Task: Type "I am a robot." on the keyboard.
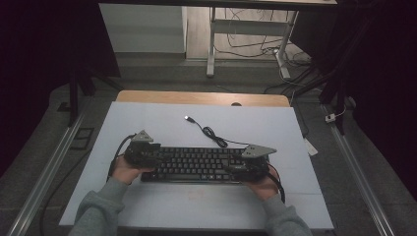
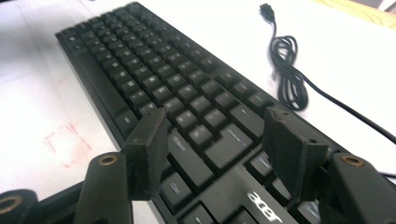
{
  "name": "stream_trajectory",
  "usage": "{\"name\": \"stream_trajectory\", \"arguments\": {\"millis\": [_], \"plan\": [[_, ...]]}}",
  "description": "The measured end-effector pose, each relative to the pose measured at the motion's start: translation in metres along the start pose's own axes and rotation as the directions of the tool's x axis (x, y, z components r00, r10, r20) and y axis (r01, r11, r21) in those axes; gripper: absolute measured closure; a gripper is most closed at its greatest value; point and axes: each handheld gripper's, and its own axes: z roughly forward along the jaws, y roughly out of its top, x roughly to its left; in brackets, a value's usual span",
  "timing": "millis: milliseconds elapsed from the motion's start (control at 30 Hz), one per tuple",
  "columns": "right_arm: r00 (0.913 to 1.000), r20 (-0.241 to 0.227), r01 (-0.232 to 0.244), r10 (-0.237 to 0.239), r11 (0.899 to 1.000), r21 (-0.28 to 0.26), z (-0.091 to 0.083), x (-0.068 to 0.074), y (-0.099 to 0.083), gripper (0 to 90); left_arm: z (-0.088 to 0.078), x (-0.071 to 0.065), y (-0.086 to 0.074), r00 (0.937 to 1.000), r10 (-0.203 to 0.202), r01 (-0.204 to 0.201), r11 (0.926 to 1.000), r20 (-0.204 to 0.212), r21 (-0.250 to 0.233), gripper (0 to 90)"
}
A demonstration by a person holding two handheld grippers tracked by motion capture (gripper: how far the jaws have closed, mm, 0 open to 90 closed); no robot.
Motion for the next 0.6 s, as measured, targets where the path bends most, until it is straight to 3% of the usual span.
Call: {"name": "stream_trajectory", "arguments": {"millis": [200, 600], "plan": [[0.9995, -0.032, 0.005, -0.006, 1.000, -0.015, 0.007, 0.005, 0.007, 41.7, 0.003, 0.000, 0.000, 1.0000, 0.001, -0.001, 0.9999, -0.003, 0.011, 35.2], [0.9977, -0.060, 0.032, -0.031, 0.999, 0.021, 0.031, 0.019, 0.016, 44.6, 0.006, 0.000, 0.000, 0.9999, -0.007, 0.007, 0.9997, -0.008, 0.023, 32.9]]}}
